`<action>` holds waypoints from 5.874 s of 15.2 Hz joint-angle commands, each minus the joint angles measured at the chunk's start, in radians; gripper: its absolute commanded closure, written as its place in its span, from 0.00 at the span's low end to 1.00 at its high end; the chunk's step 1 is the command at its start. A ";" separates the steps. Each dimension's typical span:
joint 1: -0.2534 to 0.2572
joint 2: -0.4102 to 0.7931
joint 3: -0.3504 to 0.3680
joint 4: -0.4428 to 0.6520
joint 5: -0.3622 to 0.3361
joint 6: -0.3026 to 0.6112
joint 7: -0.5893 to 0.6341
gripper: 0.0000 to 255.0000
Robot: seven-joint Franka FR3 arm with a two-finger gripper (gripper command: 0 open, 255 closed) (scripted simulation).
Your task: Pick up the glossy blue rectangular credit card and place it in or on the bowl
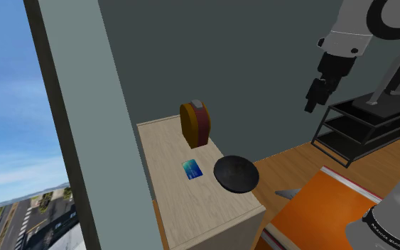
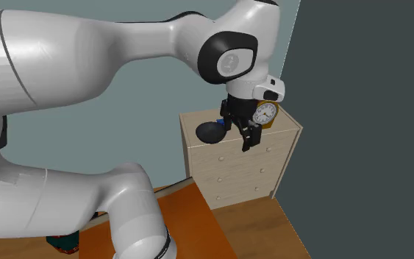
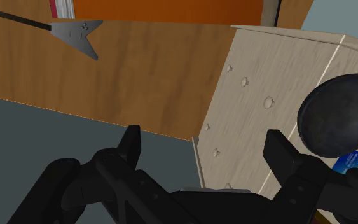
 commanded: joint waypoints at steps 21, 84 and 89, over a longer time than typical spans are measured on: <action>0.012 0.549 0.448 0.180 -0.008 0.449 0.582 0.00; 0.145 1.122 0.532 0.823 -0.413 0.277 1.038 1.00; 0.066 0.884 0.557 0.548 -0.285 0.360 0.979 1.00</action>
